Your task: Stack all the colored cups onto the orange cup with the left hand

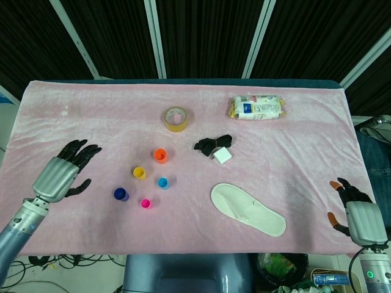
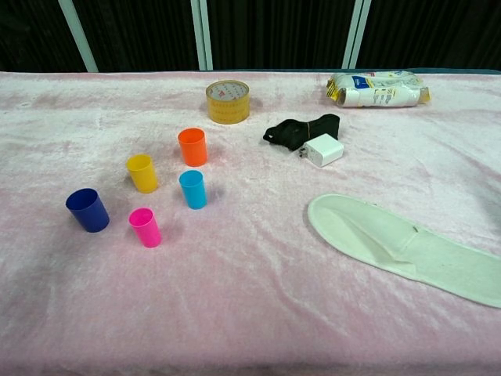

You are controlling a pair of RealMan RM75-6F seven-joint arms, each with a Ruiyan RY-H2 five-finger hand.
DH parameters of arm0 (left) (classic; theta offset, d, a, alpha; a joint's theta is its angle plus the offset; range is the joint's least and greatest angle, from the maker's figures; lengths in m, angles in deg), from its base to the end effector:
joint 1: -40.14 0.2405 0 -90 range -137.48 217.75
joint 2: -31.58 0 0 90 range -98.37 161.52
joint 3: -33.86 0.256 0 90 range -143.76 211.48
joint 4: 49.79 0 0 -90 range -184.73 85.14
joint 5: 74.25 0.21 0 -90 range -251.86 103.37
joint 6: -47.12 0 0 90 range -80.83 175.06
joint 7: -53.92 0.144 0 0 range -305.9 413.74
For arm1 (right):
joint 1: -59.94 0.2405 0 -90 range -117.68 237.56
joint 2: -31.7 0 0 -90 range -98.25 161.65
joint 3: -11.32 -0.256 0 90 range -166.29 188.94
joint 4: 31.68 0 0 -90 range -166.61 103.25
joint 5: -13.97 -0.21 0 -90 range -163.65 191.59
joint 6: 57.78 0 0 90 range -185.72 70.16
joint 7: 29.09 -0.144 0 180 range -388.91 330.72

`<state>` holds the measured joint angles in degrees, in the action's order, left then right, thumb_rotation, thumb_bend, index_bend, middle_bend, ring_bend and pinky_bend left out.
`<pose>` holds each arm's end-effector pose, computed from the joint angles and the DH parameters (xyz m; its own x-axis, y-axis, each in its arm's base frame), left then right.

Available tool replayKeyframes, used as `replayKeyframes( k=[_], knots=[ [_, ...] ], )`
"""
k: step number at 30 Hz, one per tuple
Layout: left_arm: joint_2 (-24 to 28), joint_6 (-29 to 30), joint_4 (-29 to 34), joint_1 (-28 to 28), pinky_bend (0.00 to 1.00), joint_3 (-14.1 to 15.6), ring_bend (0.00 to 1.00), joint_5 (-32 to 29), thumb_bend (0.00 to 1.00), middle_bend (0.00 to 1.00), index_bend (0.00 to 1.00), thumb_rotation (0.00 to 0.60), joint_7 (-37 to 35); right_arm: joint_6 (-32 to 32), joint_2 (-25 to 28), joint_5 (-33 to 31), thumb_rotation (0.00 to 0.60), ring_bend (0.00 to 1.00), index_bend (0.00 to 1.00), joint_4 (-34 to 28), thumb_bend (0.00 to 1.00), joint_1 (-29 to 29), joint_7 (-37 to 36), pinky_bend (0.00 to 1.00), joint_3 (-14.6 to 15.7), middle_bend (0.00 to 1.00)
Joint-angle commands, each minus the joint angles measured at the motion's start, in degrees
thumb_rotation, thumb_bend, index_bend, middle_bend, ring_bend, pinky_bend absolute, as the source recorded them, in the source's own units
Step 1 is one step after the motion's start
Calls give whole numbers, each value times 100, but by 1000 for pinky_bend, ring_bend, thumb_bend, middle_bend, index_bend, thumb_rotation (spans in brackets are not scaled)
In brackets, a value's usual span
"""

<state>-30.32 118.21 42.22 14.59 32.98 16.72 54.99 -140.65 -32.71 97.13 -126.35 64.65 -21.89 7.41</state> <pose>-0.2424 0.2712 0.1314 0.5302 0.0891 0.8431 0.7928 -0.4047 -0.4558 -0.3097 -0.1832 0.1535 0.4612 -0.0316 0.8867 -0.8862 0.0328 0.4621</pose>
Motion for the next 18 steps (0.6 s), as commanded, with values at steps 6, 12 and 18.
replayKeyframes(
  k=[6, 12, 18],
  knots=[
    [-312, -488, -694, 7, 78, 272, 0, -52, 337, 168, 135, 600, -339, -44, -8, 37, 600, 192, 198, 2, 236, -13, 28, 280, 11, 103],
    [-569, -798, -911, -159, 78, 289, 0, -28, 337, 198, 146, 600, -334, -17, -1, 0, 600, 192, 197, 19, 236, -4, 6, 280, -3, 103],
    [-748, -1097, -937, -309, 78, 345, 0, -4, 324, 228, 150, 600, -295, 25, 13, 3, 600, 192, 197, 21, 236, 9, -10, 280, 11, 103]
  ],
)
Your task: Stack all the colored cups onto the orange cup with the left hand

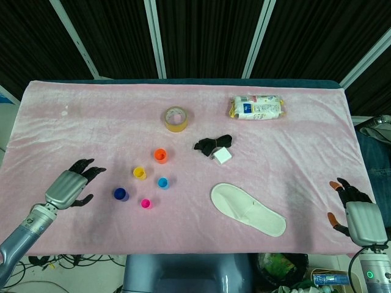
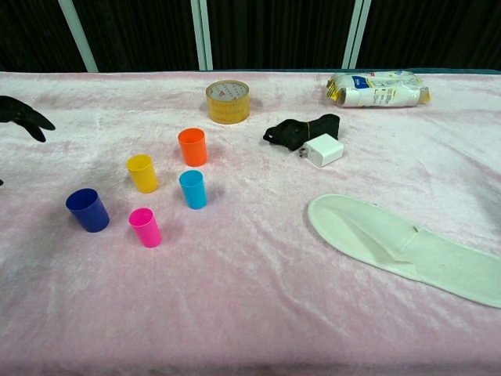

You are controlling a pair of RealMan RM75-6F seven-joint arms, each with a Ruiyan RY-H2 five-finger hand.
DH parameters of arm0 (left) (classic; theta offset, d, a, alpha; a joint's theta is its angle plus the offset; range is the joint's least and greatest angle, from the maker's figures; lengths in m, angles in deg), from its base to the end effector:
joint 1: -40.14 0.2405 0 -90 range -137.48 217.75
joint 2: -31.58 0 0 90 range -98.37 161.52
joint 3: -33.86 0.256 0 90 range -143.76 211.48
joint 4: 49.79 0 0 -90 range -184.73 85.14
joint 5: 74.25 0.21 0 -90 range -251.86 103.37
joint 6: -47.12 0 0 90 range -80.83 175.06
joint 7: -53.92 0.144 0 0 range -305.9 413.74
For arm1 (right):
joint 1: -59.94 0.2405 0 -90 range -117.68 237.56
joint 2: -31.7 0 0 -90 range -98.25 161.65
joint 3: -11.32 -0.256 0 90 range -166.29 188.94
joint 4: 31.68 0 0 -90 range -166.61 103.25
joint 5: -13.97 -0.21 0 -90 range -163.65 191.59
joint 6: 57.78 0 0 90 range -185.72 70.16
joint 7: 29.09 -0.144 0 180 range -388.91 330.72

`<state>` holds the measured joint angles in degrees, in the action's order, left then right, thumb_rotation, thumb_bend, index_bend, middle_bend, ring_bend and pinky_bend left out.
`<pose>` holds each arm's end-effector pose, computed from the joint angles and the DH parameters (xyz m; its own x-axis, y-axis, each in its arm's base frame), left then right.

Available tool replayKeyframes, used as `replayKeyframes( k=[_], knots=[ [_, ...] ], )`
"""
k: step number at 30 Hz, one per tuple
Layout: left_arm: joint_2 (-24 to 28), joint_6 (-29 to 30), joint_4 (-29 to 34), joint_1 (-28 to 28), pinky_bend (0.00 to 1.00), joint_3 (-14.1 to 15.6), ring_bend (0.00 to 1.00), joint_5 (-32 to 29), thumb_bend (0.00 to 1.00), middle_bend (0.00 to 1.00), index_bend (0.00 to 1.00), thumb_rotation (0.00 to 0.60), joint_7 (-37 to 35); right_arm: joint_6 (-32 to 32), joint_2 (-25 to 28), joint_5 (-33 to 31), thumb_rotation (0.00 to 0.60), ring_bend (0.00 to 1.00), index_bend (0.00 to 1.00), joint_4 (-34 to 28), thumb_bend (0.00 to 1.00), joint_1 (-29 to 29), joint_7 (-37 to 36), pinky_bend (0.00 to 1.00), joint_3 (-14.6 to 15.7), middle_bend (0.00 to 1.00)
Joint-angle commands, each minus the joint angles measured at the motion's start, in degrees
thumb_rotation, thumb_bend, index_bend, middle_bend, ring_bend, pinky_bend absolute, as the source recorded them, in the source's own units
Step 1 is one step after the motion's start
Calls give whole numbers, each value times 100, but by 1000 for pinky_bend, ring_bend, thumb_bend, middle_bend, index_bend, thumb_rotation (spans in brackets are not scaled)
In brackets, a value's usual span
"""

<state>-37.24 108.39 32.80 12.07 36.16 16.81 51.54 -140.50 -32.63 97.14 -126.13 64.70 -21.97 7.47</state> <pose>-0.2741 0.2766 0.0822 0.5809 0.2746 0.7663 0.7886 -0.4231 -0.4462 -0.3107 -0.1833 0.1538 0.4646 -0.0344 0.8849 -0.8844 0.0320 0.4656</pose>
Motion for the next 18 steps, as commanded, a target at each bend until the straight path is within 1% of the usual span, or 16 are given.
replayKeyframes(
  k=[1, 6, 10, 14, 18],
  knots=[
    [-66, -162, 19, -74, 78, 36, 0, -24, 317, 229, 150, 600, 78, 19, 9, 3, 600, 192, 197, -2, 236, 7, -3, 280, 7, 103],
    [-208, -365, -16, -171, 78, 28, 0, -102, 300, 240, 155, 600, 190, 43, 17, -15, 600, 192, 198, -11, 235, 16, 0, 280, 5, 103],
    [-410, -507, -150, -293, 78, -7, 0, -102, 247, 255, 165, 600, 183, 41, 19, -18, 600, 192, 198, -13, 236, 15, 0, 280, 5, 103],
    [-614, -529, -320, -383, 78, -29, 0, -44, 246, 270, 182, 600, 191, 58, 19, -26, 600, 192, 197, -14, 235, 22, 0, 280, 7, 103],
    [-751, -516, -400, -436, 79, -26, 3, 7, 246, 295, 220, 600, 222, 57, 17, -26, 600, 192, 198, -6, 235, 25, 8, 280, 5, 103]
  ],
)
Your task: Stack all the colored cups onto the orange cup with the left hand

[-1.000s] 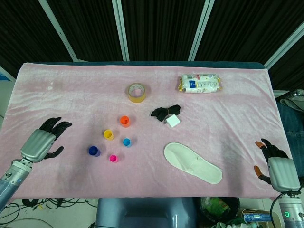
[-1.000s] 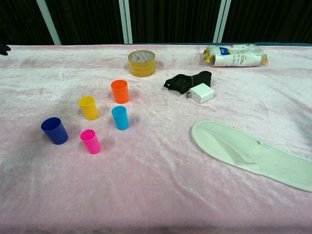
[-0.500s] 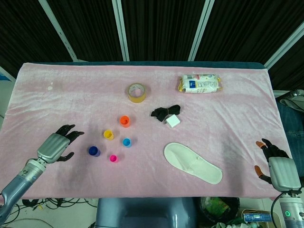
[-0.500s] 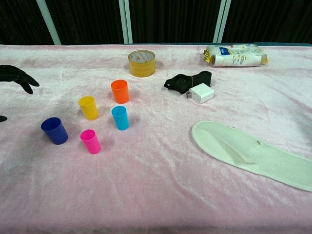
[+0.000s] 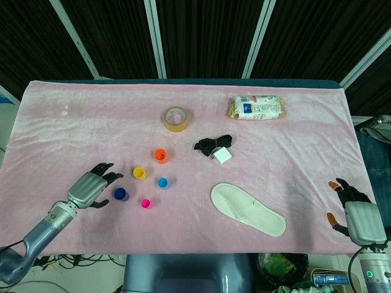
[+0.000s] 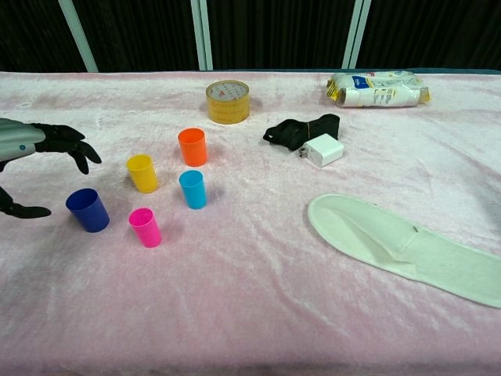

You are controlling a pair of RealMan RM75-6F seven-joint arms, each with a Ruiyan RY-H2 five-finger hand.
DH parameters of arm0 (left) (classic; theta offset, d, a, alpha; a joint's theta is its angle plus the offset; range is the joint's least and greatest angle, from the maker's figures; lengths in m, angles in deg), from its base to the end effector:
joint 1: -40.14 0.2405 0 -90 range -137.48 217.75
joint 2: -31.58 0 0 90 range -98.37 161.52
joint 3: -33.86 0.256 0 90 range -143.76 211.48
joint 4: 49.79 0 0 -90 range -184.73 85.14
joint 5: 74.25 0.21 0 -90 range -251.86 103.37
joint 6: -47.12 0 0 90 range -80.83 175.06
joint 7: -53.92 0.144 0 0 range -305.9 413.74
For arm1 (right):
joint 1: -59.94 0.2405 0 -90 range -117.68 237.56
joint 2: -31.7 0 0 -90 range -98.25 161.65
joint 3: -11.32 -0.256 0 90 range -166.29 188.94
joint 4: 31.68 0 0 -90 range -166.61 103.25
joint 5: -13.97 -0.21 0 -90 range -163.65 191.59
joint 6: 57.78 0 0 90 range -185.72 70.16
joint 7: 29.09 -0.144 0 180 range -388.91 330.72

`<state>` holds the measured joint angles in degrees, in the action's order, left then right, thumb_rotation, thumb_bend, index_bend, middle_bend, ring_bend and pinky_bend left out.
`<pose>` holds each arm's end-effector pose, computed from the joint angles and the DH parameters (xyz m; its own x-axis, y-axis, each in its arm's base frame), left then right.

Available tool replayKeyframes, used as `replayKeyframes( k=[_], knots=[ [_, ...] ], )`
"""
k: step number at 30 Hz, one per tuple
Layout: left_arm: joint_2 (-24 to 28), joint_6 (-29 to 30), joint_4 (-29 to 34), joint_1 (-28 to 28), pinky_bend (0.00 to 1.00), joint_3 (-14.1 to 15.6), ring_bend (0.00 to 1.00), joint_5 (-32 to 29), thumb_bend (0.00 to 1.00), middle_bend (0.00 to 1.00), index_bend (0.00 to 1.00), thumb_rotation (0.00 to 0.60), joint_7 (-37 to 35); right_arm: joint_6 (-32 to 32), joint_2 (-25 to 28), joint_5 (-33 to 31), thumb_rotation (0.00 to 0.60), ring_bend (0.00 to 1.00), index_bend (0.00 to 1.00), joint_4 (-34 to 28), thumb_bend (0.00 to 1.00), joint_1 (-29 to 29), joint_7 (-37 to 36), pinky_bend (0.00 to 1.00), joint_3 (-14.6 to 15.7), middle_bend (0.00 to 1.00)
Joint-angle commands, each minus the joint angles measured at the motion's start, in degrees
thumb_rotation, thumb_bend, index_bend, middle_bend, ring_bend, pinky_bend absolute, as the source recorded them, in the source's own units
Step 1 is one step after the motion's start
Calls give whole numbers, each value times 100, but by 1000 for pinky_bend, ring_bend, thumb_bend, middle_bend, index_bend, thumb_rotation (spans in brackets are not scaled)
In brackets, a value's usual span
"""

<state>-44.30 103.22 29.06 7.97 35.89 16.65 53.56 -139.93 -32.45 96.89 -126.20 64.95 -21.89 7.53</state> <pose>-0.2562 0.2903 0.0357 0.6098 0.3090 0.7299 0.7574 -0.4987 -0.4216 -0.3111 -0.1844 0.1535 0.4668 -0.0437 0.8833 -0.8831 0.0311 0.4682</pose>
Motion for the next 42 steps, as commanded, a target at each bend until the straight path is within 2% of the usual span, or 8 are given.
replayKeyframes(
  k=[1, 6, 13, 26, 32, 40, 41, 42],
  knots=[
    [-67, 4, -36, -34, 79, 3, 3, 30, 246, 300, 225, 600, 35, 0, -1, -2, 600, 192, 198, 3, 235, 1, -3, 280, -1, 103],
    [-166, -22, -94, -56, 79, 21, 15, 1, 252, 351, 272, 600, 149, 13, 0, -12, 600, 193, 197, 4, 235, 7, -3, 280, -3, 103],
    [-279, -92, -166, -96, 79, 28, 15, -65, 264, 361, 288, 600, 200, 16, -3, -24, 600, 194, 197, 3, 235, 8, 8, 280, -4, 102],
    [-458, -143, -351, -184, 84, 82, 60, -39, 418, 484, 435, 600, 180, 31, 1, -50, 600, 196, 197, -1, 235, 14, 6, 280, -10, 103],
    [-199, 283, -104, -65, 85, 40, 60, 24, 420, 485, 444, 600, 144, 4, -2, -42, 600, 196, 197, -3, 236, 6, 16, 280, -11, 103],
    [330, 528, 274, -166, 85, -408, 60, -230, 420, 476, 442, 600, 10, 13, -9, -25, 600, 196, 197, -12, 236, 11, 42, 280, 1, 103],
    [367, 459, 282, -242, 85, -503, 60, -304, 420, 476, 442, 600, -44, 17, -8, -15, 600, 196, 197, -15, 236, 14, 44, 280, 7, 103],
    [386, 302, 221, -474, 85, -766, 60, -442, 420, 476, 442, 600, -74, 11, -11, 5, 600, 196, 197, -12, 235, 16, 74, 280, 14, 103]
  ],
)
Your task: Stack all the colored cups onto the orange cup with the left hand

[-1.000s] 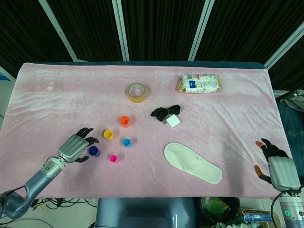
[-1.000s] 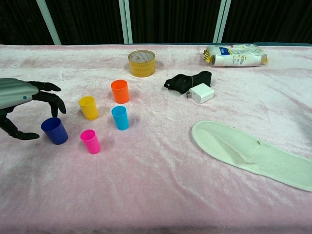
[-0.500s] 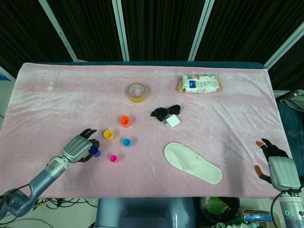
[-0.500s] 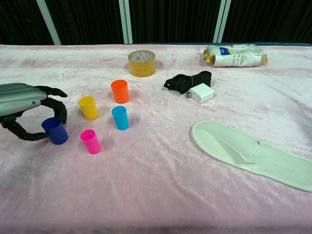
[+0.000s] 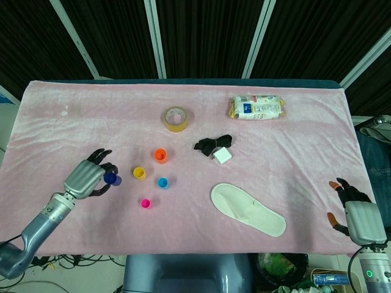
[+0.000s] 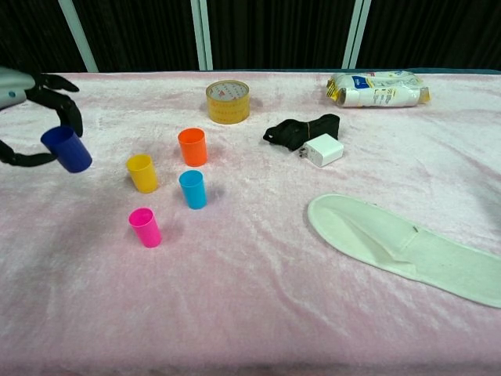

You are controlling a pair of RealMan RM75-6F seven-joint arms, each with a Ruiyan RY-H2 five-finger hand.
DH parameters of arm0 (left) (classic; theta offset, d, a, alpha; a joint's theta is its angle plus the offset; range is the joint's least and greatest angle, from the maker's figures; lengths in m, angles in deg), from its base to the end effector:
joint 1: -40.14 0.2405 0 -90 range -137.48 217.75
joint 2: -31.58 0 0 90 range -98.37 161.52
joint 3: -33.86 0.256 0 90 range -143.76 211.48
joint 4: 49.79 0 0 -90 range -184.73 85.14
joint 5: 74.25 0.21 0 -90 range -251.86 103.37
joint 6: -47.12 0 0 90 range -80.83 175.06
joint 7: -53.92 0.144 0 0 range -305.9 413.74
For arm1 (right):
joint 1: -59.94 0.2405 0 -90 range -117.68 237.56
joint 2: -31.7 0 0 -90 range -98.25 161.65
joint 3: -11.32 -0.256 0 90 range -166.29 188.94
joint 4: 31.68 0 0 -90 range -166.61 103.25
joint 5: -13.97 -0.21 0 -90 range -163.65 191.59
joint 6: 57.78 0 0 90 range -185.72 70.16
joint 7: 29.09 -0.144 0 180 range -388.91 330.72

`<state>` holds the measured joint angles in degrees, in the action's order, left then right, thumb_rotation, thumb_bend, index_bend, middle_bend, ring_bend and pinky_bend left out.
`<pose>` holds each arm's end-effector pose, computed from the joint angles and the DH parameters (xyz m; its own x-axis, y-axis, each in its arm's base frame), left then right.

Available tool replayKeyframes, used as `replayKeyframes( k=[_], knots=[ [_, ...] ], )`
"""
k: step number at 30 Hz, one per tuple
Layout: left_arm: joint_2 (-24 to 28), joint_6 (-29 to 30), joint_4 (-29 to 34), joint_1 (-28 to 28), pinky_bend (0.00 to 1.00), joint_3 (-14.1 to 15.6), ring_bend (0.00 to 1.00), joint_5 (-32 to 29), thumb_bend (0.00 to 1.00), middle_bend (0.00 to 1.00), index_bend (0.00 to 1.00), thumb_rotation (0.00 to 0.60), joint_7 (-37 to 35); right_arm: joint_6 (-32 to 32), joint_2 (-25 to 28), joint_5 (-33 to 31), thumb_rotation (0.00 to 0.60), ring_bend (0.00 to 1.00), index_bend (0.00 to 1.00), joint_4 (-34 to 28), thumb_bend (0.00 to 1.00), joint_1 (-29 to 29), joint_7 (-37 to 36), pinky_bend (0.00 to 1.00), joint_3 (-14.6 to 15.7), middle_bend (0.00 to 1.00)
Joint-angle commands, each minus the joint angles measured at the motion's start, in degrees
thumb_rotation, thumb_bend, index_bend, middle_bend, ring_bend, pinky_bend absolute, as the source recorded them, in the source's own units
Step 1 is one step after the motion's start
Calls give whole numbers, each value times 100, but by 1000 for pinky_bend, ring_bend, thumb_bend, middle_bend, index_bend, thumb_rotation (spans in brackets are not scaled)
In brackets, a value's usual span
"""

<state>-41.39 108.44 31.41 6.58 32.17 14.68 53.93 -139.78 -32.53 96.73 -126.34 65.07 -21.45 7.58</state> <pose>-0.2319 0.3151 0.0690 0.5663 0.1692 0.8067 0.7628 -0.4783 -0.4352 -0.3107 -0.1847 0.1524 0.4698 -0.0470 0.8815 -0.8814 0.0310 0.4714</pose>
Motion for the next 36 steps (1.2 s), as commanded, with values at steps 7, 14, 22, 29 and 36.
replayKeyframes(
  k=[7, 14, 22, 29, 36],
  knots=[
    [-27, -843, -217, -958, 85, -818, 60, -545, 420, 474, 442, 600, -235, -12, -5, 7, 600, 196, 197, 8, 236, -2, 59, 280, 6, 103],
    [-363, -1238, -510, -1431, 85, -974, 60, -667, 420, 475, 442, 600, -77, 13, -4, -25, 600, 196, 197, 36, 234, 9, 52, 280, -5, 103],
    [-851, -1758, -1004, -1818, 84, -997, 60, -966, 420, 468, 436, 600, 104, 11, -9, -68, 600, 196, 197, 55, 236, 9, 125, 280, -21, 103],
    [-1427, -1934, -1738, -2074, 86, -922, 60, -995, 420, 459, 423, 600, 10, 21, -7, -132, 600, 196, 198, 46, 236, 10, 144, 280, -45, 103],
    [-1627, -1911, -2011, -2150, 89, -835, 59, -915, 416, 453, 414, 600, -194, 30, -9, -141, 600, 196, 197, 42, 236, 15, 157, 281, -46, 103]
  ],
)
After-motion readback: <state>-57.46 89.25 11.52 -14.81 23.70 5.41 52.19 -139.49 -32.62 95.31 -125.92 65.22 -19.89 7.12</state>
